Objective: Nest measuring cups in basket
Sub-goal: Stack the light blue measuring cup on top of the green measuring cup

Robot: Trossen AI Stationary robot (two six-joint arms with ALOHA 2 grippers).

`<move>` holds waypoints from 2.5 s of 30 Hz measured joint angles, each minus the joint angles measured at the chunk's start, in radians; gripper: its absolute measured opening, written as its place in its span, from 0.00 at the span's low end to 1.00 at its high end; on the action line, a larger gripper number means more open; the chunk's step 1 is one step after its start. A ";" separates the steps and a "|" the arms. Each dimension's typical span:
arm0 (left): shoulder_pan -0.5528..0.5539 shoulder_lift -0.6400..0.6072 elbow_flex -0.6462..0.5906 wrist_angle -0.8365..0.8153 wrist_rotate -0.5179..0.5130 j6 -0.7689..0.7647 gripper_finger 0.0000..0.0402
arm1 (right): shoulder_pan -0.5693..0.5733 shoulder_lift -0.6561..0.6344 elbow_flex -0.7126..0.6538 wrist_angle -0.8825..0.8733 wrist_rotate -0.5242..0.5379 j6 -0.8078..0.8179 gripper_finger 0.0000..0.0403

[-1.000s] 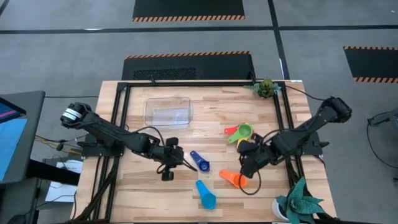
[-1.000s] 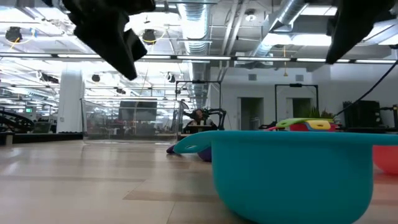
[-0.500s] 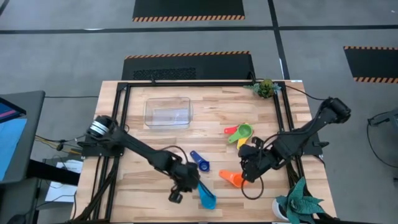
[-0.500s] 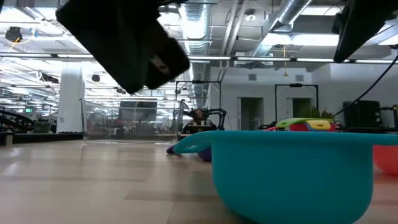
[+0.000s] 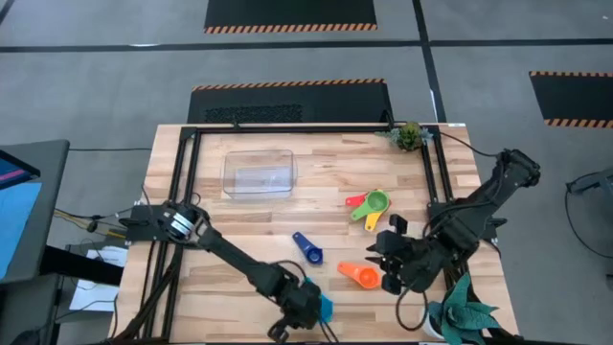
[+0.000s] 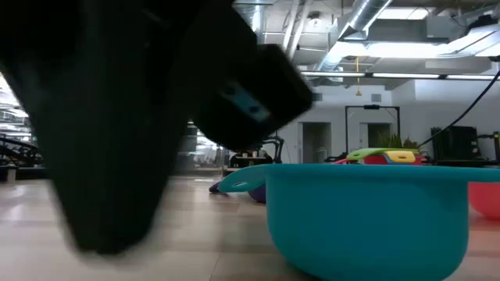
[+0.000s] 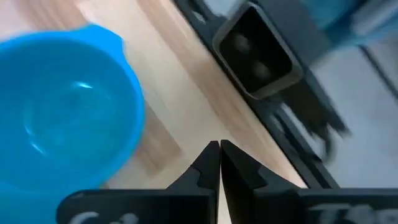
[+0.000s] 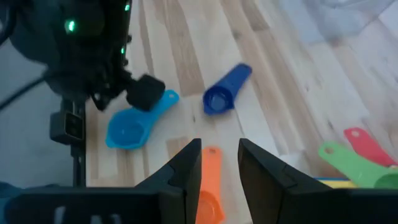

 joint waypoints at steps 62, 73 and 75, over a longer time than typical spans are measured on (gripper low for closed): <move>0.055 -0.953 -0.569 -0.700 -0.660 -0.784 0.00 | -0.405 0.200 -0.084 0.080 -0.215 -0.615 0.30; 0.096 -1.004 -0.599 -0.711 -0.716 -0.552 0.00 | -0.405 0.367 -0.082 0.130 -0.356 -0.468 0.30; 0.107 -1.004 -0.599 -0.712 -0.715 -0.522 0.00 | -0.408 0.372 -0.083 0.133 -0.375 -0.434 0.31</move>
